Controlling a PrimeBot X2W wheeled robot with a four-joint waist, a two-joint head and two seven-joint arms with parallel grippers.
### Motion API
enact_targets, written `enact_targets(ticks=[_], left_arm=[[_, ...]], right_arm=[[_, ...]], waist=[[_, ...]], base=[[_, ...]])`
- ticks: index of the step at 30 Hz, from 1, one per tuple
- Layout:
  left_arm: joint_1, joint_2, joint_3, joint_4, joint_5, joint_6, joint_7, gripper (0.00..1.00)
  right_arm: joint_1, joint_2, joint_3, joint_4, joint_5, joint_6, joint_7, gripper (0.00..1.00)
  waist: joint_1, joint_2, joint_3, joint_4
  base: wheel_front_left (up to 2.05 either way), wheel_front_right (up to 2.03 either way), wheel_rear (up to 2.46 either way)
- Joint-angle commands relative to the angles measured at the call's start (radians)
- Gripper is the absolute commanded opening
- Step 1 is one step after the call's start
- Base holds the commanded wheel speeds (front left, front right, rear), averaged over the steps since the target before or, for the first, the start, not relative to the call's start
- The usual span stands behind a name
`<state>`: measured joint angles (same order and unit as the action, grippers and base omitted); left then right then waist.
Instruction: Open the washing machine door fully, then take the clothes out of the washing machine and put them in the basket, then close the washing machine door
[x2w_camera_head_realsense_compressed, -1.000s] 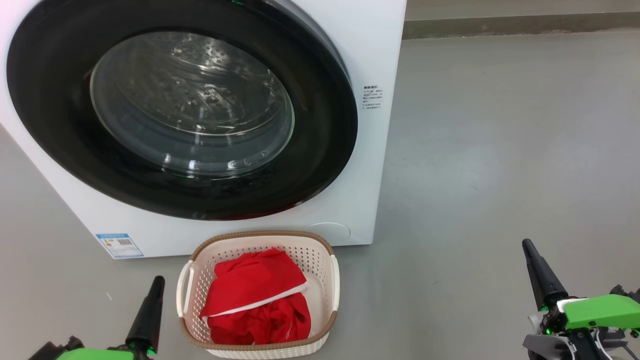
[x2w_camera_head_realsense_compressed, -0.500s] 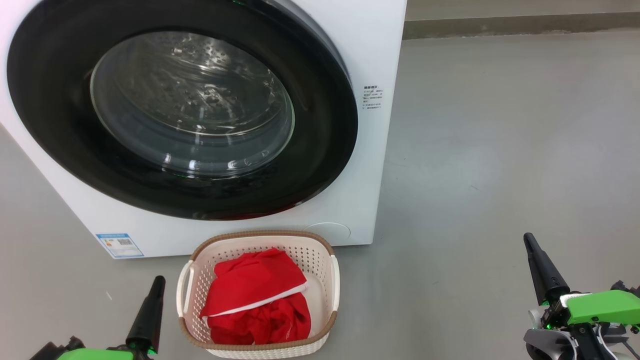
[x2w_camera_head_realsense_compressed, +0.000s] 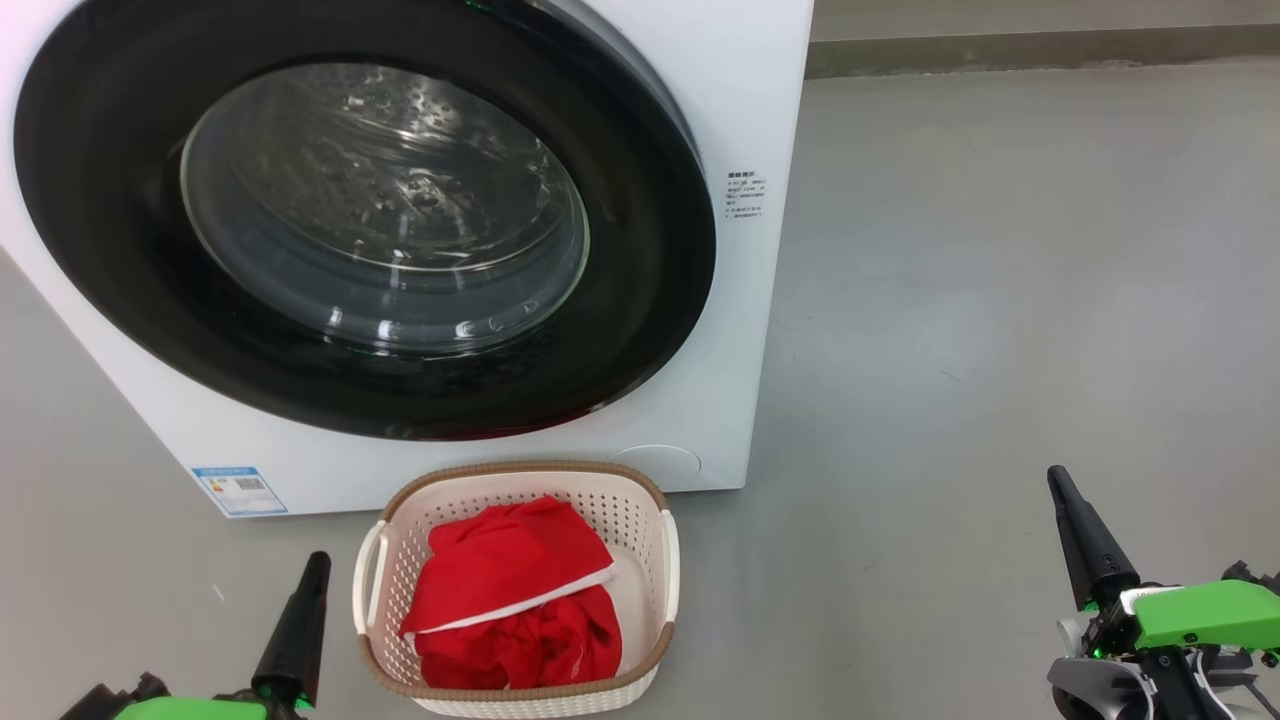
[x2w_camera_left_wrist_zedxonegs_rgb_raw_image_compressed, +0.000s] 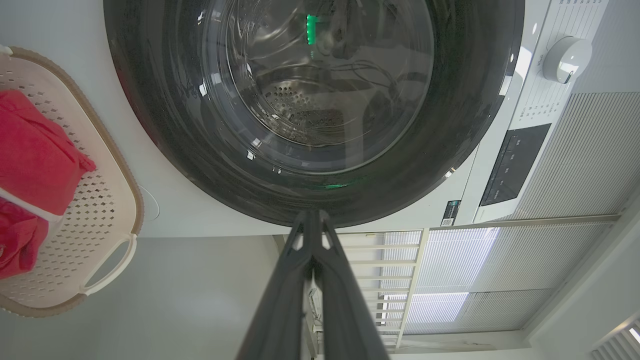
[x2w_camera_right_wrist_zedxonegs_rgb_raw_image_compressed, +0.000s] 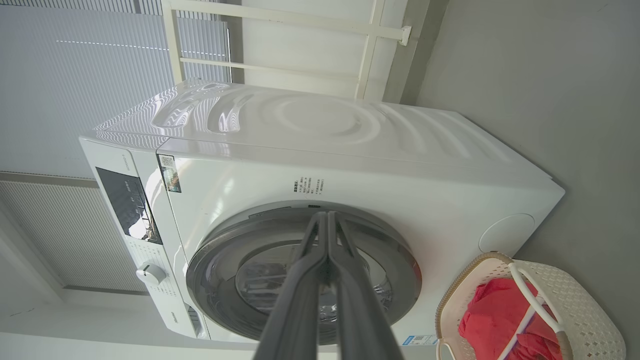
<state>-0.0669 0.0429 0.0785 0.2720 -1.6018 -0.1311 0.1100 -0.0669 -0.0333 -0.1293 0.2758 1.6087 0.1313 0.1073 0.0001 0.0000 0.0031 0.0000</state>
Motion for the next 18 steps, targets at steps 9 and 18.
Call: enact_targets(ticks=[9, 18], left_arm=[[-0.041, 0.007, 0.035, -0.027, -0.007, 0.0, 0.003, 0.0], [-0.041, 0.007, 0.035, -0.027, -0.007, 0.0, 0.003, 0.0]], right_arm=[[-0.041, -0.017, 0.015, -0.031, 0.0, -0.001, 0.006, 0.0], [-0.041, -0.017, 0.015, -0.031, 0.0, -0.001, 0.006, 0.0]], waist=[[0.0, 0.0, 0.0, 0.0], [0.0, 0.0, 0.0, 0.0]], base=[[0.0, 0.0, 0.0], [0.0, 0.0, 0.0]])
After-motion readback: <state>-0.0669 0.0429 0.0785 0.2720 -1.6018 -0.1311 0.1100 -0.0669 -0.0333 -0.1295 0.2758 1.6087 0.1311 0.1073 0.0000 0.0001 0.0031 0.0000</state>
